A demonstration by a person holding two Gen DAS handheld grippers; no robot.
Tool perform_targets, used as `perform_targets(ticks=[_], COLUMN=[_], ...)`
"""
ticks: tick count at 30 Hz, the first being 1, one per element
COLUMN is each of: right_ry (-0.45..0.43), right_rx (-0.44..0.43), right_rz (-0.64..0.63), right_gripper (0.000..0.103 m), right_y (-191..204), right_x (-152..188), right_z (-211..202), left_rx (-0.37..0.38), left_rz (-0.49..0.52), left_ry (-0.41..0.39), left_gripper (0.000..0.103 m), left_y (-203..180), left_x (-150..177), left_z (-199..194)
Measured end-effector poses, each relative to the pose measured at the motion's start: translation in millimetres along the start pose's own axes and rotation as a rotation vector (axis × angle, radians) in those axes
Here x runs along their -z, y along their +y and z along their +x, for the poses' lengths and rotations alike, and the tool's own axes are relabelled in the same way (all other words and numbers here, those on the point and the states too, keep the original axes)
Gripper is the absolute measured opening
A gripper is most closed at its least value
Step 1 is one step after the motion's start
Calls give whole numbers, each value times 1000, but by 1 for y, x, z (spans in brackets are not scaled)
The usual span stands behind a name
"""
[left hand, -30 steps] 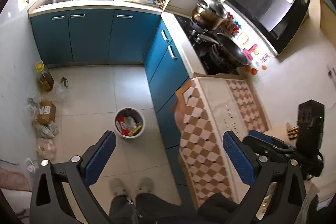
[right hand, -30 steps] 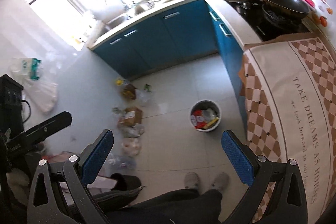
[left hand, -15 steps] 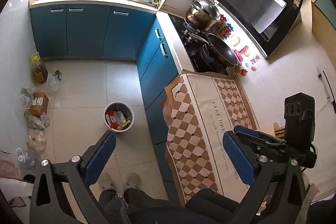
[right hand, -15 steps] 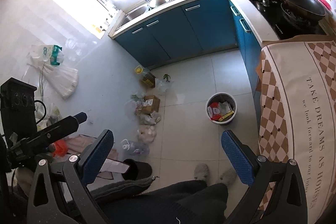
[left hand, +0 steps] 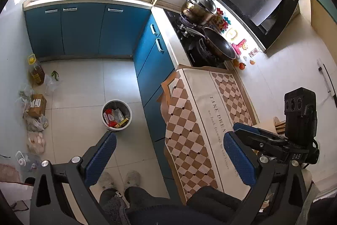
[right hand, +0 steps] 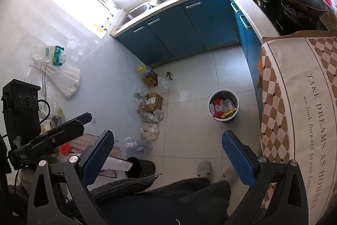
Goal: Collect trash
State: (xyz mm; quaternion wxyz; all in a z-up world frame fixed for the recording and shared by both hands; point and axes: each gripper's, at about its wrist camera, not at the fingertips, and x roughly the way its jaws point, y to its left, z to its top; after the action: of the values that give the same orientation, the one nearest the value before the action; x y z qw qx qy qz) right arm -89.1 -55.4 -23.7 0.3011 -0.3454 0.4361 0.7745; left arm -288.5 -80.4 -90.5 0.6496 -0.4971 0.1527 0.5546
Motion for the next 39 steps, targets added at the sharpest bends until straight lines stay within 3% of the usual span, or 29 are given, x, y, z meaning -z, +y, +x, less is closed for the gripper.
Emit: perform_targets(ticks=[39], right_ry=[-7], right_rx=[4], right_rz=[33], right_gripper=[103], right_y=[-24], right_x=[8], right_z=[-11], left_rx=[18], left_rz=[10], left_ry=[11], left_gripper=[103], left_y=[-8], left_x=[-2], left_z=[7])
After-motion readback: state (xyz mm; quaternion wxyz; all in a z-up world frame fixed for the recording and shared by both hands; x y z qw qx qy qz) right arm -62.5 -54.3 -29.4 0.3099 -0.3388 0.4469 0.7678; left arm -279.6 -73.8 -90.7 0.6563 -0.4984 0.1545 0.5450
